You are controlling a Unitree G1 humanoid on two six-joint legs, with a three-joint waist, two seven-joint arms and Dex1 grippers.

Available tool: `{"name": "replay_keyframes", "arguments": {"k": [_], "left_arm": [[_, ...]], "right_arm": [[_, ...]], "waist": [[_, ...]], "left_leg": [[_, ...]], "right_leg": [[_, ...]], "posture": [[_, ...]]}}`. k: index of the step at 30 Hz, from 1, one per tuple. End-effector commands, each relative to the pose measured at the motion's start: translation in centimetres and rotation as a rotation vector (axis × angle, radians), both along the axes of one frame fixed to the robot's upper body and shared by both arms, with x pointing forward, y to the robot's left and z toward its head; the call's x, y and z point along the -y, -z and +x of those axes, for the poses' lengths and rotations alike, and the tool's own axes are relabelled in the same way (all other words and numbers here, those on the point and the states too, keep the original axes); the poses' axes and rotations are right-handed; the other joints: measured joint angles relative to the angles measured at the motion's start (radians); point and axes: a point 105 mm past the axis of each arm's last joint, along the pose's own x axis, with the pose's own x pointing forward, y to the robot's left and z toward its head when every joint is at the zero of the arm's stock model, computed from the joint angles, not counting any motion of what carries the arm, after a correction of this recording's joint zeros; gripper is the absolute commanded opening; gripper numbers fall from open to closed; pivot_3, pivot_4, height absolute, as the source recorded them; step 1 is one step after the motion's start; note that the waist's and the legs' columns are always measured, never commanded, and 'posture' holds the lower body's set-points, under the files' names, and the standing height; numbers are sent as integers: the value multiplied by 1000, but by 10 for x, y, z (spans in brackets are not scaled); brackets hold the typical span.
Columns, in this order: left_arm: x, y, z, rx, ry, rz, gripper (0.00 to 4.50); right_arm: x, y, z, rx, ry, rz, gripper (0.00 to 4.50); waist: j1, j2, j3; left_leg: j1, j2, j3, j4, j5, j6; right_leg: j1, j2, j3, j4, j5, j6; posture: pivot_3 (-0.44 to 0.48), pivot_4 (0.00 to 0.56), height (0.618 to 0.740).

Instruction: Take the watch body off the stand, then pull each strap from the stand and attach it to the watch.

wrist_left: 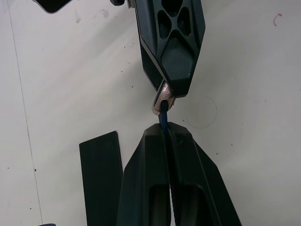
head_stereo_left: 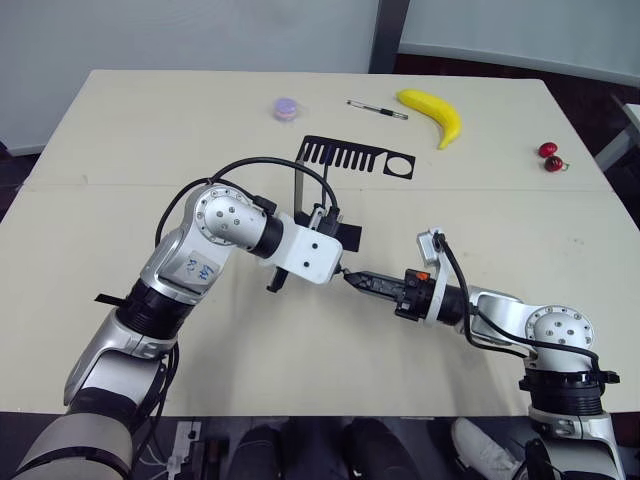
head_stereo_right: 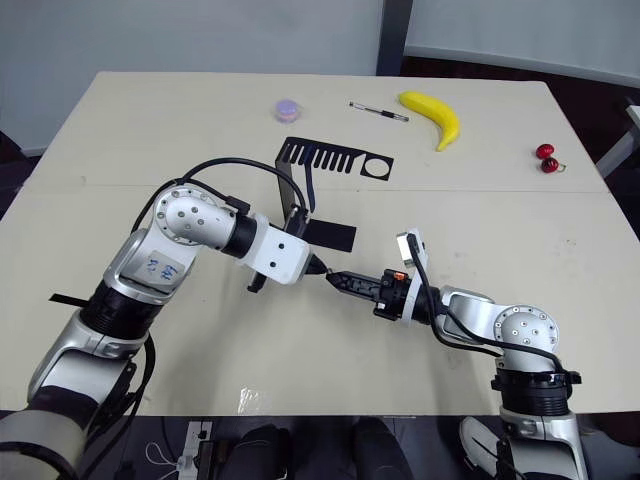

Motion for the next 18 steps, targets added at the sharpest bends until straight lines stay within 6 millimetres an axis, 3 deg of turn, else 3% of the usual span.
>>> {"name": "replay_keyframes", "arguments": {"k": [1, 3, 5, 10, 12, 15, 18], "left_arm": [[13, -19, -14, 21, 88, -75, 304], [1, -22, -15, -14, 73, -69, 968], [-10, -25, -13, -39, 38, -86, 1966], [-63, -38, -7, -124, -74, -194, 4500], [-87, -39, -11, -169, -86, -233, 4500], [-107, -41, -22, -244, -87, -307, 4500], [-127, -32, -32, -315, -154, -400, 4500]], "right_arm": [[-16, -16, -14, 57, -116, 60, 1589], [-13, -18, -14, 70, -110, 65, 1589], [-12, -20, -14, 85, -105, 69, 1589], [-5, -22, -18, 267, -114, -46, 1589], [-3, -27, -22, 417, -121, -94, 1589], [-3, -29, -31, 686, -167, -212, 1589], [-6, -30, -39, 1148, -239, -409, 1589]], "waist": [[0, 0, 0], [-2, 0, 0], [-3, 0, 0], [-2, 0, 0], [-2, 0, 0], [-1, 0, 0], [-1, 0, 0]], "left_leg": [[0, 0, 0, 0, 0, 0], [0, 0, 0, 0, 0, 0], [0, 0, 0, 0, 0, 0], [0, 1, 0, 0, 0, 0], [0, 1, -2, 0, 0, 0], [0, 0, -3, 0, 0, 0], [0, 0, -5, 0, 0, 0]], "right_leg": [[0, 0, 0, 0, 0, 0], [0, 0, 0, 0, 0, 0], [-1, 0, 0, 0, 0, 0], [-1, 0, 0, 1, 0, 0], [-1, 0, -1, 1, 0, 0], [-1, -1, -6, 1, 0, 0], [0, -2, -10, 0, 0, 0]], "posture": [[0, 150, 740], [0, 150, 740], [0, 150, 740], [0, 150, 740], [0, 150, 740], [0, 150, 740], [0, 150, 740]]}}
